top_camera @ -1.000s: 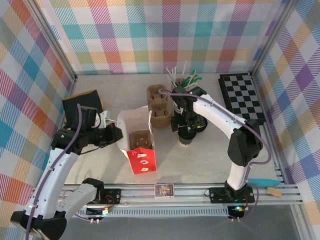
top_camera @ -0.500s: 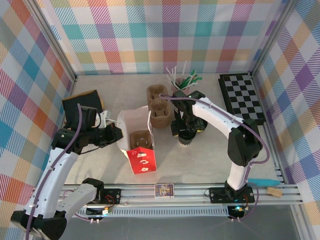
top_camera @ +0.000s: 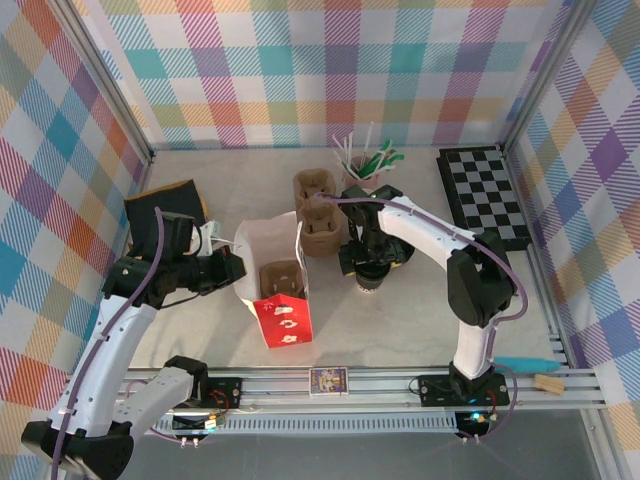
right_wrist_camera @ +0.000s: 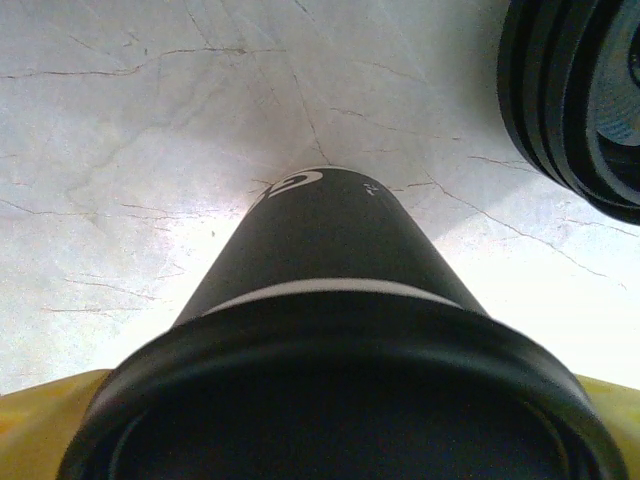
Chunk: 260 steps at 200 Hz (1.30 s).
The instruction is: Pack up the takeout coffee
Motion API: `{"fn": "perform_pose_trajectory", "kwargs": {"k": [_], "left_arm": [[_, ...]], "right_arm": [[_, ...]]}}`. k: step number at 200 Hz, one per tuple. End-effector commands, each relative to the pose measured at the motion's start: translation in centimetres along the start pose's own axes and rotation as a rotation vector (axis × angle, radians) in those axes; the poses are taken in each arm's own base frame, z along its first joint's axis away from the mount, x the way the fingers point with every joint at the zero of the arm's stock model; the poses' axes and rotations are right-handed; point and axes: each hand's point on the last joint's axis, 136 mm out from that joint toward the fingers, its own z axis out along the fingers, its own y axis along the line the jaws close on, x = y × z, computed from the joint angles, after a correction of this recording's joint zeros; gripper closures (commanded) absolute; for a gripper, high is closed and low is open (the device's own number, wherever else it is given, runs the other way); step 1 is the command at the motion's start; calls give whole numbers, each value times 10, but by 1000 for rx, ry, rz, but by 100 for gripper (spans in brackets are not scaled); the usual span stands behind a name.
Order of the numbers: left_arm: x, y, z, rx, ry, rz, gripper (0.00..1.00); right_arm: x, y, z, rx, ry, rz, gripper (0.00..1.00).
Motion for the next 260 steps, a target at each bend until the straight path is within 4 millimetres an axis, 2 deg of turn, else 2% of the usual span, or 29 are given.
{"fn": "perform_pose_trajectory", "kwargs": {"k": [1,62,145,194,260], "left_arm": [[-2,8,3,-19,-7,-1,100],[-3,8,4,-22,-9,-3,100],[-3,9,4,-26,-10,-4,100],[-3,10,3,-31,-13,-3,100],[-2,12,2,-39,-19,4,100]], "right_arm": [[-1,0,3,-6,8,-4,1],[3,2,10,-26,24,7,0],[5,-4,18,5,17,28,0],[5,-5,21,21,17,31,10],[9,-8,32,94,35,19,10]]}}
